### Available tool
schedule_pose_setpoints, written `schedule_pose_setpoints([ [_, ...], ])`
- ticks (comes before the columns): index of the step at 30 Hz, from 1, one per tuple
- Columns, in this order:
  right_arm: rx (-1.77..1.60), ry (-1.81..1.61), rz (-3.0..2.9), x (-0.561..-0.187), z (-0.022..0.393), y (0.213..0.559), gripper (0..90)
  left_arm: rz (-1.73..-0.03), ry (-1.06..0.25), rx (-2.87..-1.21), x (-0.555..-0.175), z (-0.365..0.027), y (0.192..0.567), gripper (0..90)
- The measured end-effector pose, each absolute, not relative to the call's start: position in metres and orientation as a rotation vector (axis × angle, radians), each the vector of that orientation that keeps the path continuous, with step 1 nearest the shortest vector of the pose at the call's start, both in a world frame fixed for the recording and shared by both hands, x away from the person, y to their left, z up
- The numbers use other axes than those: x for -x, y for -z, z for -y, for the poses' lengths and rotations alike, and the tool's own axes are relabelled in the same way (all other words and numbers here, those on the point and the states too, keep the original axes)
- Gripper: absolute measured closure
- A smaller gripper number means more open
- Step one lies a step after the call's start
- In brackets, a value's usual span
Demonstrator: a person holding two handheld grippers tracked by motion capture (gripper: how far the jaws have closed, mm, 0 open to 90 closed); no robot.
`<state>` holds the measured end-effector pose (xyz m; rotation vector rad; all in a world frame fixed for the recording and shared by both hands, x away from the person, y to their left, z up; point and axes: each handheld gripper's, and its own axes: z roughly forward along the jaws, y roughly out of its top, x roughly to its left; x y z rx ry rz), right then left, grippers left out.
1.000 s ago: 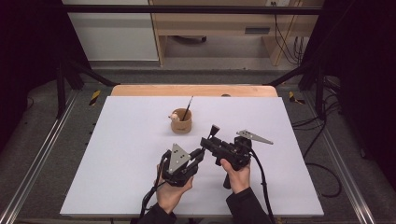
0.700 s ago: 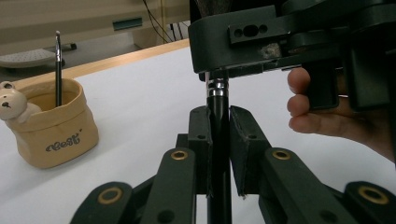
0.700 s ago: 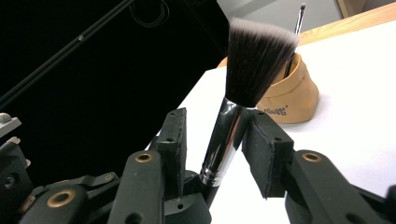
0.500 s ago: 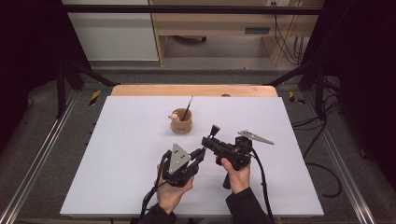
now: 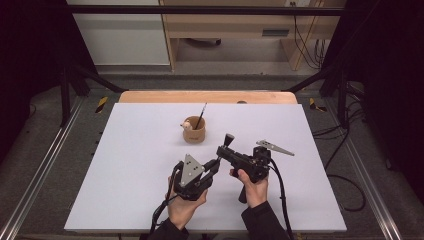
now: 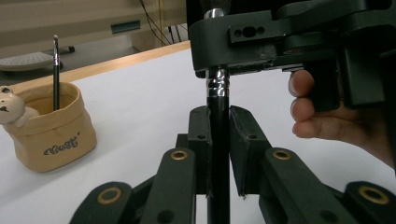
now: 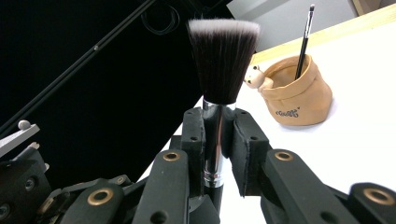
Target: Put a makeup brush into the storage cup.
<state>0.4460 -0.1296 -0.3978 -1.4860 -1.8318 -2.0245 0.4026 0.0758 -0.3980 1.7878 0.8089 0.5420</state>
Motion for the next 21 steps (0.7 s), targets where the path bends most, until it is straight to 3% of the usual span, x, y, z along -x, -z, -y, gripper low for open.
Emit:
schedule_pose_setpoints([
  [2,1.472,2.038,1.832,-0.446,0.129,0.398,77.1,-0.810,-0.541,-1.797,-0.403,-0.076,0.397,78.4],
  [5,1.474,2.047,1.846,-0.446,0.129,0.397,77.1,-0.830,-0.551,-1.834,-0.404,-0.074,0.397,66.4],
  [11,1.467,2.062,1.901,-0.444,0.130,0.397,77.1,-0.847,-0.554,-1.864,-0.410,-0.075,0.395,56.5],
  [16,1.430,2.073,1.933,-0.443,0.129,0.396,77.1,-0.833,-0.552,-1.893,-0.412,-0.069,0.389,56.7],
  [21,1.403,2.082,1.945,-0.442,0.127,0.395,77.1,-0.824,-0.545,-1.927,-0.415,-0.064,0.386,63.7],
])
